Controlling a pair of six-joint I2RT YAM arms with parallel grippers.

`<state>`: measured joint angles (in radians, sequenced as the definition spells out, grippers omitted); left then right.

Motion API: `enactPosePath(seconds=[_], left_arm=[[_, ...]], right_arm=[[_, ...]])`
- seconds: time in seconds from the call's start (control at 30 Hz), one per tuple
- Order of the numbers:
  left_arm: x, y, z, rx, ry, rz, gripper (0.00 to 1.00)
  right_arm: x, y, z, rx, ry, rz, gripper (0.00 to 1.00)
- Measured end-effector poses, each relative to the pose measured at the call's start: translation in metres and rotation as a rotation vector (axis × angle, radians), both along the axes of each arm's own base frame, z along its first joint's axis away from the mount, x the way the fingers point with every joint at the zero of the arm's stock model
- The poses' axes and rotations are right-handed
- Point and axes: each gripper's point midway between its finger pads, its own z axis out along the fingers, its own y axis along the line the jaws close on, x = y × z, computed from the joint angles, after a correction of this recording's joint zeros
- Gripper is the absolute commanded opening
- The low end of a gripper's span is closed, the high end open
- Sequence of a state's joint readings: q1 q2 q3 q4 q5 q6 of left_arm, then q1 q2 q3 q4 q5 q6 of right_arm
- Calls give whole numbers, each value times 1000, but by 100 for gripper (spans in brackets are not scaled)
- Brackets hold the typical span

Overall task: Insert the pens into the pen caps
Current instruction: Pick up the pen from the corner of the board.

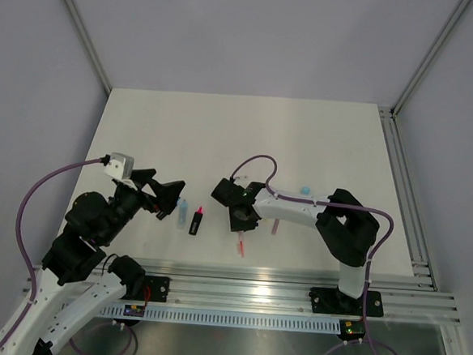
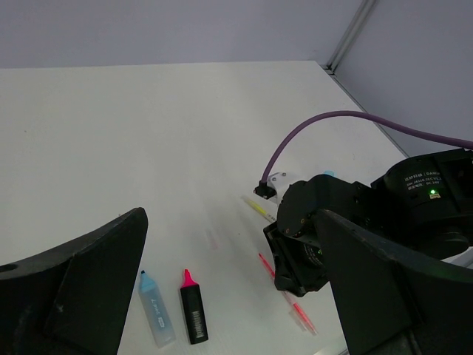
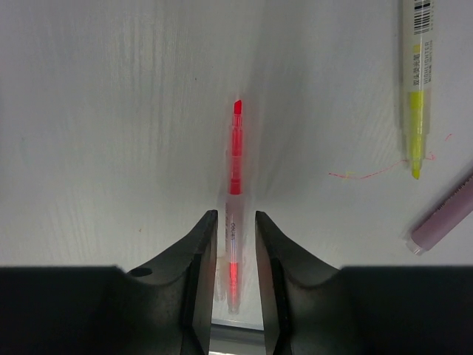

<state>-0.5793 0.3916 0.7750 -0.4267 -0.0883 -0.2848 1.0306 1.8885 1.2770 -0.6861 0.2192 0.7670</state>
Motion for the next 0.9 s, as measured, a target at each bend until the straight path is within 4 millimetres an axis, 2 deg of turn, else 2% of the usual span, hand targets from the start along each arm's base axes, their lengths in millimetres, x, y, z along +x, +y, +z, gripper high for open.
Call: enactPosePath(seconds=[0.57,0.9], left_arm=[[1,-1,-2,5,6,2,98],[4,-2,-6,15,22,2,96]], right_arm=[[1,-3,-9,-34,3,0,22],[5,-6,-9,-42,-9,-1,11]])
